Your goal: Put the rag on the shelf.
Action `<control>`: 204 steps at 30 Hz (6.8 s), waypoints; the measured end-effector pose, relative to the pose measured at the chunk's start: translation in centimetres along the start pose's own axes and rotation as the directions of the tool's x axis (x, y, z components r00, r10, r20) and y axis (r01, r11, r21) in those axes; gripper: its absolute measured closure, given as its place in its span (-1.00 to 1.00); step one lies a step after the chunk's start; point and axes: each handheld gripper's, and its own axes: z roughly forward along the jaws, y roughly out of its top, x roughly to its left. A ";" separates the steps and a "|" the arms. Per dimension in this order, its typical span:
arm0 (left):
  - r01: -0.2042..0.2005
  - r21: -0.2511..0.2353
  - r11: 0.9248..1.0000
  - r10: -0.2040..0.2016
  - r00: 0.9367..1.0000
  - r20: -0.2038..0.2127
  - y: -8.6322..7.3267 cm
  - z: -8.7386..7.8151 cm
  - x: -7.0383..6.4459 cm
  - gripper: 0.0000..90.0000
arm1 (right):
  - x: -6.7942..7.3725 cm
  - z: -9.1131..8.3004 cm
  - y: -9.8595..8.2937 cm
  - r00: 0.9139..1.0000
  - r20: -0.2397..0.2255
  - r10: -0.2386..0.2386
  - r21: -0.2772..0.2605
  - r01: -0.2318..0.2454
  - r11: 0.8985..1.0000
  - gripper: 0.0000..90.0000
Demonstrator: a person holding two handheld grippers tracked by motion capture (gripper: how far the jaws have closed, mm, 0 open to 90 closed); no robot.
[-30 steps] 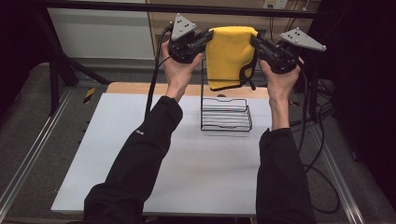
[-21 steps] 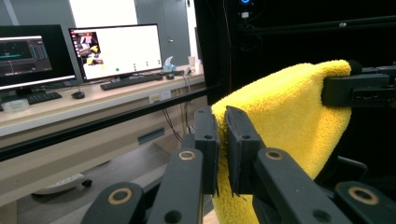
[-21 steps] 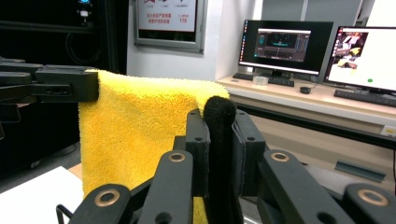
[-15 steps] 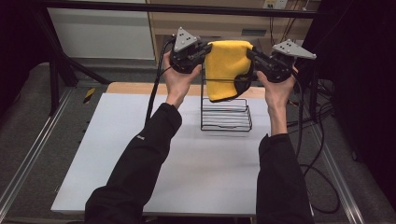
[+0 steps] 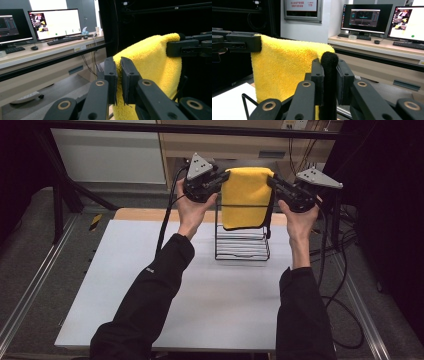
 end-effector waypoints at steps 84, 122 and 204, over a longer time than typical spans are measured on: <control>-0.030 0.127 0.991 0.016 0.994 0.108 -4.5 -3.9 -5.2 0.82 | 2.0 -5.6 -4.1 0.997 -0.070 -0.027 0.052 0.030 0.998 0.65; 0.005 0.304 0.953 -0.045 0.991 0.124 -9.0 -3.0 -5.1 0.59 | 2.5 -6.4 -7.9 0.996 -0.074 0.050 0.241 -0.031 0.970 0.61; 0.186 0.526 0.830 -0.164 0.983 -0.088 -26.5 -26.1 2.5 -0.88 | 4.1 -12.7 -23.7 0.959 -0.153 0.239 0.516 -0.128 0.847 -0.98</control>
